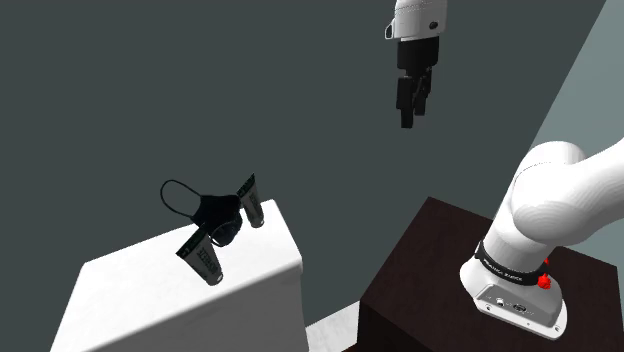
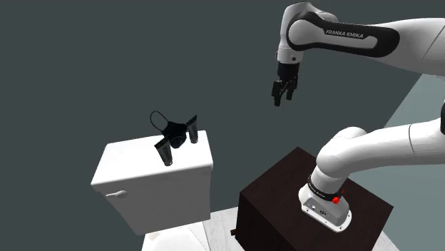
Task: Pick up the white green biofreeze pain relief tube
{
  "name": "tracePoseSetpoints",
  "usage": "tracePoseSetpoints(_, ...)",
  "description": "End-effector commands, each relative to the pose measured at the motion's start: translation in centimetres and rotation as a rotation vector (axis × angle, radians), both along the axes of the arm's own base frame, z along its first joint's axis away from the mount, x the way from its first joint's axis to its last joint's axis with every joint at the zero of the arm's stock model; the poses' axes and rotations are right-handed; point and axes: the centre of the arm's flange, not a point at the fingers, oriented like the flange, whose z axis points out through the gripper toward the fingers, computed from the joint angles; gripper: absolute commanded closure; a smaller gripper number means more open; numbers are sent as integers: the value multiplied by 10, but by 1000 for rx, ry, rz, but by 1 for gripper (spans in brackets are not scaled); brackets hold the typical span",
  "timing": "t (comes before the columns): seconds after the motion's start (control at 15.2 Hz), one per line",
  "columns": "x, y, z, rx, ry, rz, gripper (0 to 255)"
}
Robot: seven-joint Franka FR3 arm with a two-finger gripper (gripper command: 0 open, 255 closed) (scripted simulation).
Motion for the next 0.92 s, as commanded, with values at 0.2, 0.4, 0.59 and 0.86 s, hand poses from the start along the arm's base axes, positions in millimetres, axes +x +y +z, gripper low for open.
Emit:
tracePoseSetpoints(0.2, -6, 35, -8, 5, 14, -95, 0)
tracePoseSetpoints(0.4, -9, 71, -15, 9, 29, -191, 0)
tracePoseSetpoints(0.59, -9, 107, -22, 14, 43, -286, 0)
tracePoseSetpoints(0.86, -3, 155, -32, 20, 62, -413, 0)
